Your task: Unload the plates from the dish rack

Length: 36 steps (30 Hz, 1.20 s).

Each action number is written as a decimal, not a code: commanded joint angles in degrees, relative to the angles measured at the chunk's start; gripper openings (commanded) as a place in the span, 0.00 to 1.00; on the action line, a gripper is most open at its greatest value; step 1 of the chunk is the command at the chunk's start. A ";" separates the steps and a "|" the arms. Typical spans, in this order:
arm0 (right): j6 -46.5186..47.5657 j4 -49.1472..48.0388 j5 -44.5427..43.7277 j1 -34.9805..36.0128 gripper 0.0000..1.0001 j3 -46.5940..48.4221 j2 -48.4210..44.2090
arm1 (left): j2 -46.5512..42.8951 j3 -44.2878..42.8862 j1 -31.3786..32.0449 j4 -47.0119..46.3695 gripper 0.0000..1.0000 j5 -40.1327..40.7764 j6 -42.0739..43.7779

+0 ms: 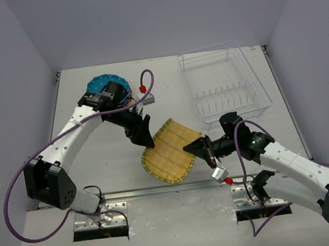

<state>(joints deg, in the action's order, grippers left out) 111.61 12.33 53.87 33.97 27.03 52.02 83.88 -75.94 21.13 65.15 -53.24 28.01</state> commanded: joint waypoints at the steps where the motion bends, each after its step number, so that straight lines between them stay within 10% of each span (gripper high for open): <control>1: 12.33 -8.42 1.59 1.10 0.00 3.04 0.45 | 0.75 0.17 0.40 -3.36 0.66 1.11 -1.20; 9: 9.94 -16.38 1.12 1.56 0.00 2.17 1.99 | 1.99 2.77 1.03 -5.30 0.56 3.36 -2.84; 15: 10.09 -17.63 0.23 1.99 0.04 2.43 3.20 | 2.15 3.45 1.45 -6.59 0.26 4.02 -3.53; 18: 9.16 -18.73 -0.61 2.07 0.14 2.59 3.87 | 1.90 4.13 1.37 -7.84 0.00 3.76 -4.45; 30: 2.93 -22.58 -9.00 2.16 0.94 2.60 5.79 | 7.82 -5.97 -16.39 -1.17 0.00 -11.77 -0.03; 36: 0.50 -24.87 -11.77 2.07 0.99 1.96 6.82 | 14.98 -17.21 -29.25 -6.66 0.00 -10.44 -7.99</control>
<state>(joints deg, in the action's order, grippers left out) 111.64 -7.65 44.39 36.10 27.53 58.67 97.43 -86.61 -1.91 63.49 -59.48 24.90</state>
